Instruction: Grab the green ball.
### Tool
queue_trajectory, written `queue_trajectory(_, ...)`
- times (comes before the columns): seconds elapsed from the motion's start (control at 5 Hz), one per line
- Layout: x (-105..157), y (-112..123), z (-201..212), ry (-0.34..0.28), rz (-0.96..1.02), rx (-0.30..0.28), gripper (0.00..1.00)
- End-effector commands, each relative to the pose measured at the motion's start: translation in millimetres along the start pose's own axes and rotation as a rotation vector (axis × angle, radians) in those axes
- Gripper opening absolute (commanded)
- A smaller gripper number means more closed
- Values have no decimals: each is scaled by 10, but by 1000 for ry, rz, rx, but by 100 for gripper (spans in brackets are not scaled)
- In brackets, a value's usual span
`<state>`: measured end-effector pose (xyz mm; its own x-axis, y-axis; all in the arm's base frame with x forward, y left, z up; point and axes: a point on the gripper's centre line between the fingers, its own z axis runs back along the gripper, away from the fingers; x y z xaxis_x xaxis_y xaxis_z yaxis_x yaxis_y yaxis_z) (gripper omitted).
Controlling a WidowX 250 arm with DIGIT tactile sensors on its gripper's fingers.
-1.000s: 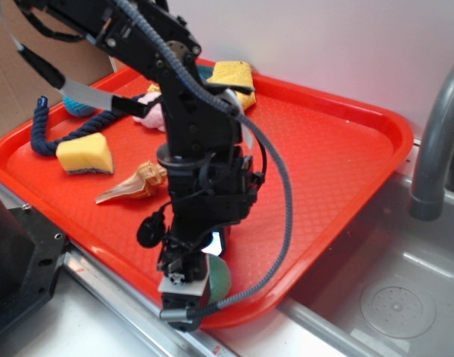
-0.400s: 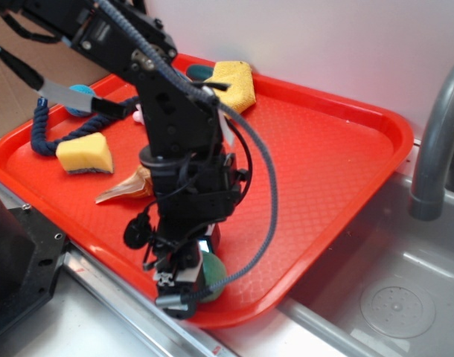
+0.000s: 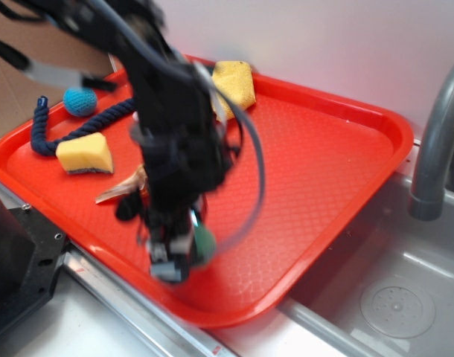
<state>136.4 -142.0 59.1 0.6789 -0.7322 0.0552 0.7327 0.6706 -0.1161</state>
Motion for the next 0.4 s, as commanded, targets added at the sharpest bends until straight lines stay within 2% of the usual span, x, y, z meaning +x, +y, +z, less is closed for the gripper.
queue_trajectory(0.0,-573,298,965,-34,401,133,0)
queue_trajectory(0.2,-763,606,1221,-49,599,157,0)
